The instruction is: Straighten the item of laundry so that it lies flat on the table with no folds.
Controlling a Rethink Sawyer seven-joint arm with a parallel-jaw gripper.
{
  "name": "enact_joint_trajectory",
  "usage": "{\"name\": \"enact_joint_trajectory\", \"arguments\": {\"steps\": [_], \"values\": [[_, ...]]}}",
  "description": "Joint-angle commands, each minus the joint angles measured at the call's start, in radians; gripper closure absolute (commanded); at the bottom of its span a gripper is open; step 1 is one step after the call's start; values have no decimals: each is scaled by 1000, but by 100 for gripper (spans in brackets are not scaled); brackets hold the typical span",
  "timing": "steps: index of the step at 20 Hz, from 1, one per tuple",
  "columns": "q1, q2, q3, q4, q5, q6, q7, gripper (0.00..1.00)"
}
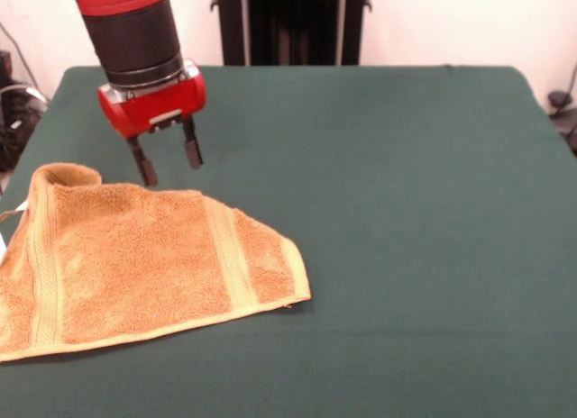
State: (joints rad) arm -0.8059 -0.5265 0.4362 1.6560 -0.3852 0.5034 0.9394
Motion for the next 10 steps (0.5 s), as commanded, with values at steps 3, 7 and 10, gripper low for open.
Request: {"name": "enact_joint_trajectory", "arguments": {"steps": [3, 7, 10], "values": [[39, 66, 130, 28, -136, 54, -169, 0], [39, 69, 164, 1, -199, 72, -226, 0], [38, 61, 169, 5, -213, 66, -183, 0]]}}
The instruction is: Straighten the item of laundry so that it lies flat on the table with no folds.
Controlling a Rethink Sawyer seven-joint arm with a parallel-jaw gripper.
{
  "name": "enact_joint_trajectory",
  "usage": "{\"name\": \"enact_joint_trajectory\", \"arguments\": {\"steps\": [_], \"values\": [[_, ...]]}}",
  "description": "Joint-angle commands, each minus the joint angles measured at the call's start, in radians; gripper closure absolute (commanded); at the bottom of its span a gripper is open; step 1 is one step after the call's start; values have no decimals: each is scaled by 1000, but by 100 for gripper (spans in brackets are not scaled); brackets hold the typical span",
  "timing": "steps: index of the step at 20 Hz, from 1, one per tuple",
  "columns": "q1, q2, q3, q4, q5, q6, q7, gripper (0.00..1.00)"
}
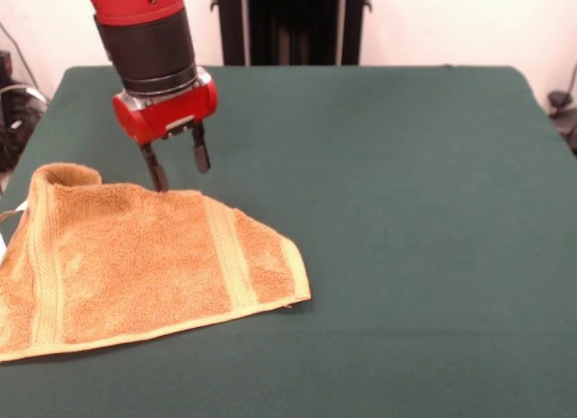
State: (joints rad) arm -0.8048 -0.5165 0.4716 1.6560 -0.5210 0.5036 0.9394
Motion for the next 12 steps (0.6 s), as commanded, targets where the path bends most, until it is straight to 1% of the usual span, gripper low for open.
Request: {"name": "enact_joint_trajectory", "arguments": {"steps": [1, 5, 8, 12], "values": [[35, 50, 141, 6, -87, 67, -184, 0], [30, 47, 167, 11, -127, 72, -203, 0], [32, 30, 173, 21, -139, 68, -179, 0], [24, 19, 188, 33, -157, 65, -175, 0]]}}
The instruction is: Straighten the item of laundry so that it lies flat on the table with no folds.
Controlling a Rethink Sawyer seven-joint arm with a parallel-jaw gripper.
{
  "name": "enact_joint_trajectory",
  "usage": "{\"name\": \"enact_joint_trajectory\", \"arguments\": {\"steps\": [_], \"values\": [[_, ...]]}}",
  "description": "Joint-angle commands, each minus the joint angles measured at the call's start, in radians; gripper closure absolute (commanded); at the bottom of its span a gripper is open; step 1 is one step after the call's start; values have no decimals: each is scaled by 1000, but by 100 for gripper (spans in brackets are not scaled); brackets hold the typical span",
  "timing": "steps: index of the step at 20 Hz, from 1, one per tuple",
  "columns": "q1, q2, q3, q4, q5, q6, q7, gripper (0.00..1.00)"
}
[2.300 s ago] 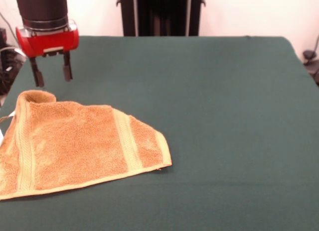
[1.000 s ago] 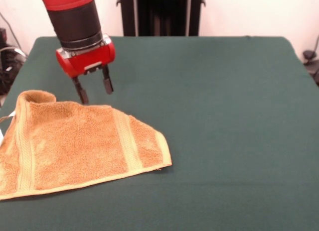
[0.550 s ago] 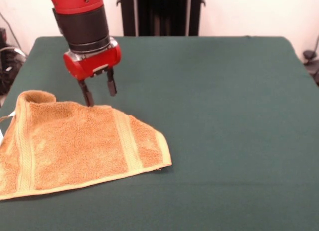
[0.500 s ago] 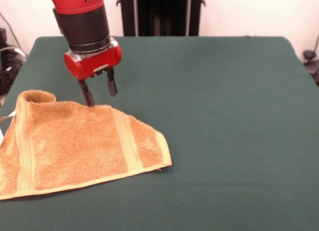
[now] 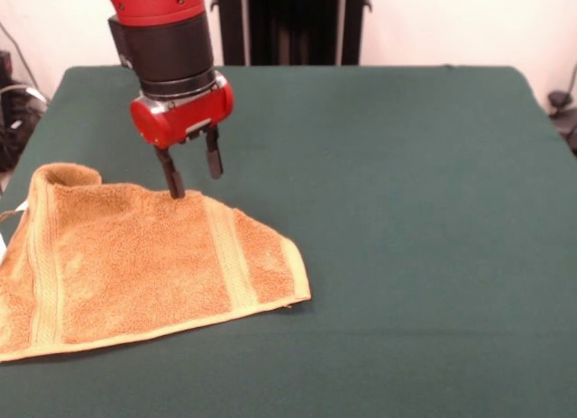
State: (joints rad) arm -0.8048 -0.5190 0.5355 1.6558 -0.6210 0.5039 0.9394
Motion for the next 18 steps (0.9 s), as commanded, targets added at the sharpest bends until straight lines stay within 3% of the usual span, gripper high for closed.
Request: {"name": "enact_joint_trajectory", "arguments": {"steps": [1, 9, 18], "values": [[24, 19, 123, 36, -64, 59, -169, 0], [41, -7, 52, 37, -151, -22, -68, 0], [81, 42, -27, -20, -282, -40, -4, 0]]}}
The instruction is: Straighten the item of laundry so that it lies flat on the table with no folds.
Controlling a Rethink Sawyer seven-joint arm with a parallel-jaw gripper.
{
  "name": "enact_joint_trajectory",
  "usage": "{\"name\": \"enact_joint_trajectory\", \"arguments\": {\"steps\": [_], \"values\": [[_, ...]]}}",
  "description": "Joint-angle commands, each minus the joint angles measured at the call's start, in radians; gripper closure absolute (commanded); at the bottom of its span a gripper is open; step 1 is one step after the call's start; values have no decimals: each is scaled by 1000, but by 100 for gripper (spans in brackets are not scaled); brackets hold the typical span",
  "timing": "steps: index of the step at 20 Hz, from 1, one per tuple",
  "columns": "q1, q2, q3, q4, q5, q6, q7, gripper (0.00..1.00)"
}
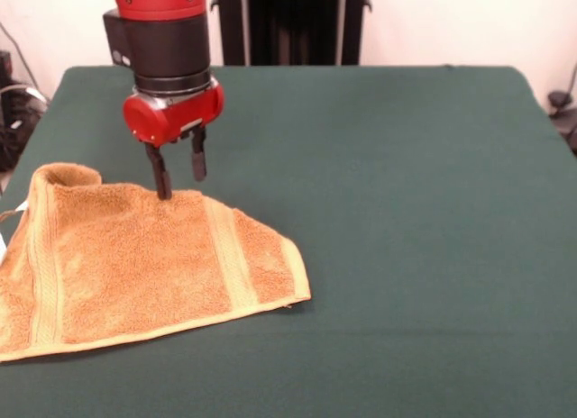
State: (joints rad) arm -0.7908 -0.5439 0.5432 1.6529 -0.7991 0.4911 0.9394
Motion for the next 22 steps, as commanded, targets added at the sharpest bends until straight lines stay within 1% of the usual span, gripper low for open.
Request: {"name": "enact_joint_trajectory", "arguments": {"steps": [1, 6, 12, 15, 19, 22], "values": [[69, 71, -38, -16, -108, -26, 4, 0], [95, 98, -59, -33, -141, -34, 40, 0], [116, 122, -65, -47, -149, -30, 46, 0], [135, 139, -66, -66, -169, -49, 54, 0], [115, 148, -55, -62, -167, -66, 33, 0], [99, 131, -33, -42, -176, -112, 22, 0]]}}
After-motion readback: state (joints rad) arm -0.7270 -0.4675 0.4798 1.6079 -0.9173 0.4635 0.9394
